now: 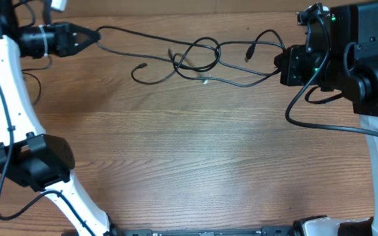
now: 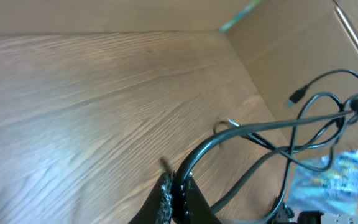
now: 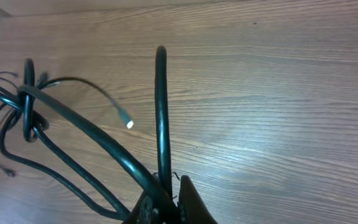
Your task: Untangle cables
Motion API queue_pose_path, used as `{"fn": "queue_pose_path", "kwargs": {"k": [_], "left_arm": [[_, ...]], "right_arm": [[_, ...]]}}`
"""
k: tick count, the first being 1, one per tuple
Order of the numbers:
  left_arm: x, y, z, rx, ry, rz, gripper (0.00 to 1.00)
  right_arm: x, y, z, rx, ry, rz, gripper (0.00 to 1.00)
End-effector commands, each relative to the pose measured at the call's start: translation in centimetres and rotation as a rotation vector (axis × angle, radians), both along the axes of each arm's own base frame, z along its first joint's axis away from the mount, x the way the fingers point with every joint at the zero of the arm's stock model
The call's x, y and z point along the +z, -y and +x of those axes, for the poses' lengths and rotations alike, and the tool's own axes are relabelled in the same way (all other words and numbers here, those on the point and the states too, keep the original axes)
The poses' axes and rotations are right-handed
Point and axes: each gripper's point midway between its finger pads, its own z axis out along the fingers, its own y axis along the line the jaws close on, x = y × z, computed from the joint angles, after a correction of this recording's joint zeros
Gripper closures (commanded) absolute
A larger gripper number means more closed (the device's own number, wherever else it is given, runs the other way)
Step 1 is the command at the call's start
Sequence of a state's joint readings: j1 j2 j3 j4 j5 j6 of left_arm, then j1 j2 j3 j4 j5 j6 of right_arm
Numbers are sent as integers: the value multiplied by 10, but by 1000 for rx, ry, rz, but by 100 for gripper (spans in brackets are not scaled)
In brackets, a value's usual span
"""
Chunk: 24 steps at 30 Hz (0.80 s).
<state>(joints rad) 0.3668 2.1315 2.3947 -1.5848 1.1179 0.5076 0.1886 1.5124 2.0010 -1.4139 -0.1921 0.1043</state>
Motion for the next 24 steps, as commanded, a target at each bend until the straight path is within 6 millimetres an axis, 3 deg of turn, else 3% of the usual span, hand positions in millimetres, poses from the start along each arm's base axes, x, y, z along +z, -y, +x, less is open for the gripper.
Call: {"fn": "queue_pose_path", "kwargs": {"k": [1, 5, 7, 12, 19, 24], "left_arm": [[2, -68, -11, 156, 18, 114, 96], [28, -104, -27, 248, 85, 67, 96], [54, -132, -45, 323, 158, 53, 96], [101, -171, -87, 449, 303, 64, 96], [148, -190, -137, 571, 429, 128, 96], [165, -185, -153, 590, 480, 160, 96]], "right_arm": [[13, 19, 0, -64, 52, -54, 96], [13, 18, 1, -66, 54, -51, 96], [13, 18, 1, -66, 53, -51, 96], [13, 18, 1, -69, 52, -49, 96], [13, 18, 1, -69, 51, -49, 96], [12, 18, 1, -69, 49, -49, 96]]}}
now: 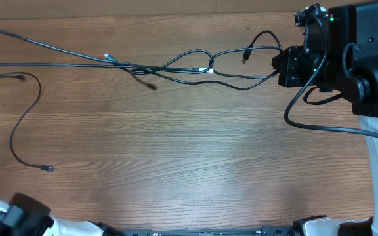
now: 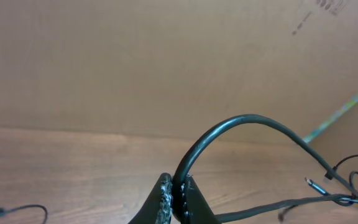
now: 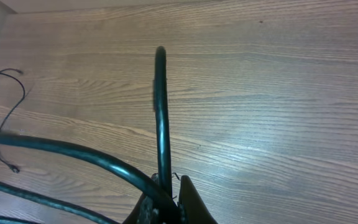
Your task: Untangle cables
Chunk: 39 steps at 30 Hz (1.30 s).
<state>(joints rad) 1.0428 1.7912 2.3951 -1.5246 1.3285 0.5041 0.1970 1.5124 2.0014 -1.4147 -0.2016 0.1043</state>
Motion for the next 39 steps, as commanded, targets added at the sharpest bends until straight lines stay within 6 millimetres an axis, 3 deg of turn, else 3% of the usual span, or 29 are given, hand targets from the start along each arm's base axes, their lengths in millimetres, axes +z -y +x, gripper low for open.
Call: {"fn": "queue_pose_path", "kwargs": {"k": [1, 9, 16, 28, 32, 39], "left_arm": [[14, 1, -11, 26, 41, 66, 96], [20, 1, -16, 44, 52, 106, 96], [22, -29, -36, 156, 43, 92, 96], [43, -85, -101, 362, 119, 46, 96], [49, -103, -131, 446, 140, 50, 96], [76, -123, -193, 580, 197, -29, 96]], "right_arm": [[12, 23, 2, -83, 50, -56, 96], [12, 23, 2, -83, 50, -56, 96], [11, 23, 3, -83, 49, -57, 96], [11, 26, 4, -96, 51, -72, 96], [11, 26, 4, -96, 51, -71, 96], [12, 26, 4, -96, 55, -71, 96]]}}
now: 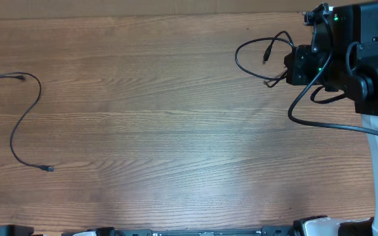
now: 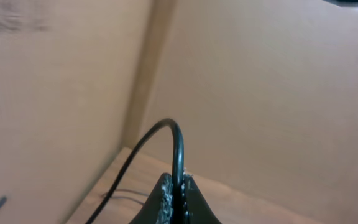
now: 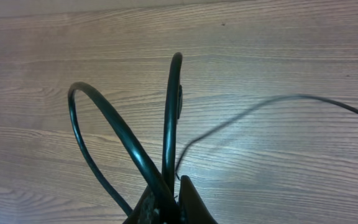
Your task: Untangle cables
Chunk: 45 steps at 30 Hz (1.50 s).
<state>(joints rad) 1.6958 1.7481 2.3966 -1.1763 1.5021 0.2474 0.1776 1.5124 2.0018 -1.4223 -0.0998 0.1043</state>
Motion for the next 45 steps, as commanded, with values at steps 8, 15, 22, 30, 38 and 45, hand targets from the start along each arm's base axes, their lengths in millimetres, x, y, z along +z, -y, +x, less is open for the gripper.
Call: {"fn": "queue_pose_path", "kwargs": {"k": [8, 15, 22, 30, 38, 45], "left_arm": [[18, 13, -11, -19, 65, -145, 96], [19, 29, 22, -131, 55, -138, 96], [21, 43, 45, -210, 49, -131, 96], [29, 72, 85, -365, 37, -48, 96], [28, 86, 157, -337, -23, 56, 96], [40, 123, 215, -352, -4, 165, 96]], "right_arm": [[15, 2, -1, -9, 48, 6, 96], [15, 2, -1, -9, 47, 6, 96], [15, 2, -1, -9, 48, 6, 96], [15, 2, -1, -9, 48, 6, 96], [14, 2, -1, -9, 44, 5, 96], [7, 2, 0, -8, 20, 1, 96]]}}
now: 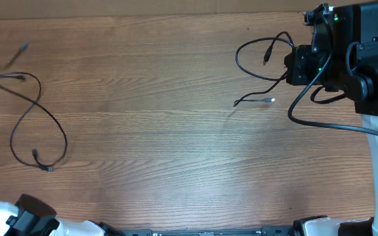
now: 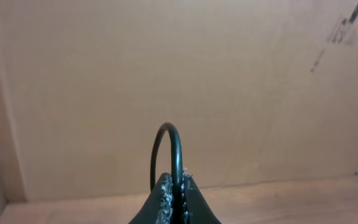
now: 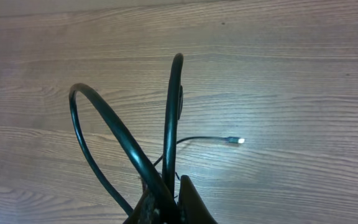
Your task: Untangle cables
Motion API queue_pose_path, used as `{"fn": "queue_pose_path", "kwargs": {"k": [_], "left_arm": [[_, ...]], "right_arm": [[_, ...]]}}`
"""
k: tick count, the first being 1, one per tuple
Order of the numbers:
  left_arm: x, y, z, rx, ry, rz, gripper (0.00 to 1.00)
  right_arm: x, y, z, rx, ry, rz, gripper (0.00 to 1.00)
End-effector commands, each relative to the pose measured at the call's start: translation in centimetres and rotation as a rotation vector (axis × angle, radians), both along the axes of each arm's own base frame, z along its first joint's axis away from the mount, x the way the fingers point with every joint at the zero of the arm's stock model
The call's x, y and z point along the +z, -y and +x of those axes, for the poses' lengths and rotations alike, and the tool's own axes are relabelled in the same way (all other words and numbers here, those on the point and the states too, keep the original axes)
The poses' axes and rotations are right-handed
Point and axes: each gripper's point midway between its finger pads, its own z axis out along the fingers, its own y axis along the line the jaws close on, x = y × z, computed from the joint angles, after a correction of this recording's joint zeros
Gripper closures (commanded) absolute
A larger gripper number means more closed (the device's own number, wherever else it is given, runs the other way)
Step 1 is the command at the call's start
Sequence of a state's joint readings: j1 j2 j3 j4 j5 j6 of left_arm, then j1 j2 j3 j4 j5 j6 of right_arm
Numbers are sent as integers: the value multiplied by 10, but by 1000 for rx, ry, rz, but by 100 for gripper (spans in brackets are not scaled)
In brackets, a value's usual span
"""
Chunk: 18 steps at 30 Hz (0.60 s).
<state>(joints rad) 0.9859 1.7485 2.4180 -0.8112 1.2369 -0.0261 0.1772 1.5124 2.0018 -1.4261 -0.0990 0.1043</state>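
Observation:
My right gripper point(image 1: 293, 65) at the back right is shut on a thick black cable point(image 1: 251, 49) that loops left of it, plug end at the top. In the right wrist view the same loop point(image 3: 98, 134) rises from my shut right gripper point(image 3: 169, 186). A thin cable point(image 1: 249, 101) with a shiny tip point(image 3: 232, 140) lies on the wood just below. Far left, thin black cables point(image 1: 35, 124) lie in loose loops. My left gripper point(image 2: 178, 184) is out of the overhead view; its wrist view shows it shut on a black cable point(image 2: 166, 146), facing a cardboard wall.
A brown cardboard wall point(image 1: 143, 8) runs along the back of the wooden table point(image 1: 176, 151). The left arm's base point(image 1: 31, 224) shows at the front left corner and the right arm's body point(image 1: 366, 59) fills the back right. A blurred cable end point(image 1: 18, 51) hangs near the far left.
The thin cable by my right gripper, blurred in the air before, now lies still on the table. A second cable loop has appeared at the far left. My left wrist view has turned along the wall.
Both grippers first held ends of one knotted bundle at the back of the table. Then my left gripper was out of the overhead view and the cables stretched taut leftwards. Later the bundle had parted, one loop staying with my right gripper. Now cables lie at both sides.

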Motion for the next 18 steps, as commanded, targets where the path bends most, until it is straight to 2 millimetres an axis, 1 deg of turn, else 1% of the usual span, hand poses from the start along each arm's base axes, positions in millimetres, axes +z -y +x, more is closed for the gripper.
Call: {"fn": "queue_pose_path", "kwargs": {"k": [1, 6, 9, 12, 15, 18], "left_arm": [[14, 9, 27, 108, 26, 56, 96], [24, 26, 62, 203, 66, 109, 96], [34, 34, 75, 247, 107, 134, 96], [44, 38, 82, 294, 143, 148, 96], [42, 31, 93, 344, 147, 148, 96], [23, 13, 110, 383, 107, 133, 96]], "right_arm": [[7, 2, 1, -7, 22, 2, 96], [3, 1, 4, -7, 9, 0, 96], [0, 1, 6, -7, 0, -2, 96], [-6, 0, 9, -7, -18, -5, 96], [-13, -1, 10, -5, -49, -8, 96], [-18, -1, 10, -5, -68, -11, 96]]}}
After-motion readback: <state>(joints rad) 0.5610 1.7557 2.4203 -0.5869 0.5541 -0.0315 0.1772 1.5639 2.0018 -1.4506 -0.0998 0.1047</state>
